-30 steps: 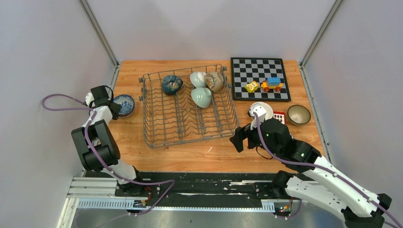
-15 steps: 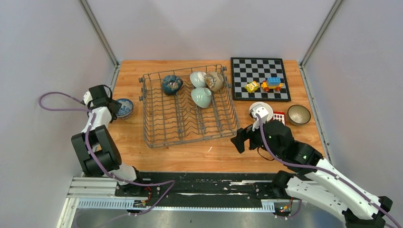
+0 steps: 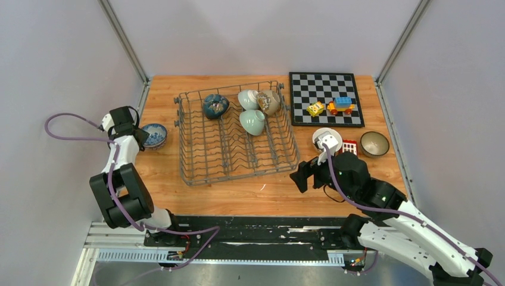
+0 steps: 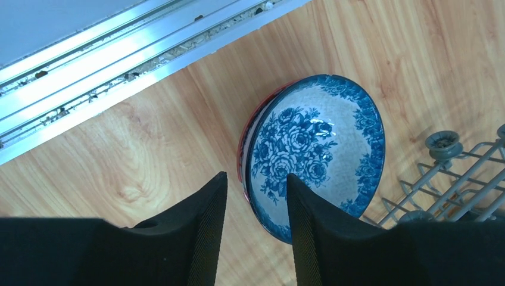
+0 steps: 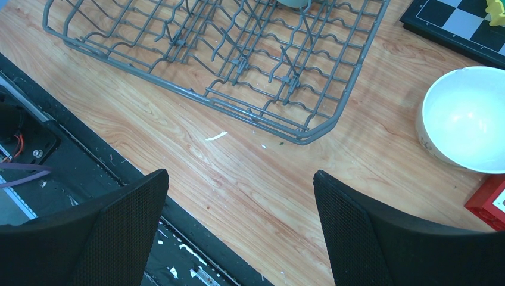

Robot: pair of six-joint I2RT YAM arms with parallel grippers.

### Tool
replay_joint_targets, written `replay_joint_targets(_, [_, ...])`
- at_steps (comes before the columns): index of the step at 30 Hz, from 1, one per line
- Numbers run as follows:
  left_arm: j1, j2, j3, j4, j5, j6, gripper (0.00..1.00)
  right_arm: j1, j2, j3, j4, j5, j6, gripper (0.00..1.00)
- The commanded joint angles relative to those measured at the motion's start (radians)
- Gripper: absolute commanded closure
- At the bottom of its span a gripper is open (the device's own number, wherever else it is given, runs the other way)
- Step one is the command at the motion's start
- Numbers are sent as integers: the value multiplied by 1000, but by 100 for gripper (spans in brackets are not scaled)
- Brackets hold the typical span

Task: Unload the bowls from the dish rack
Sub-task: Place the bowl with the bowl.

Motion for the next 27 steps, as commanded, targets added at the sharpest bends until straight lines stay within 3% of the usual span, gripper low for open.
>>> replay_joint_targets(1, [3,6,-12,1,-5,17,62,6,-14,-13,1,5,-9,6])
replay_joint_targets(6, [3,21,-22,13,1,18,77,6,-17,-14,2,13,-14,6])
replay_joint_targets(12, [2,38,-20,17,1,26,88,6,-7,-15,7,14,-15,6])
replay_joint_targets(21, [3,71,-38,38,11,20,100,6,-14,-23,7,22,-14,6])
replay_joint_targets(27, [3,67,-38,42,24,15,99,6,-7,-22,10,20,-14,5])
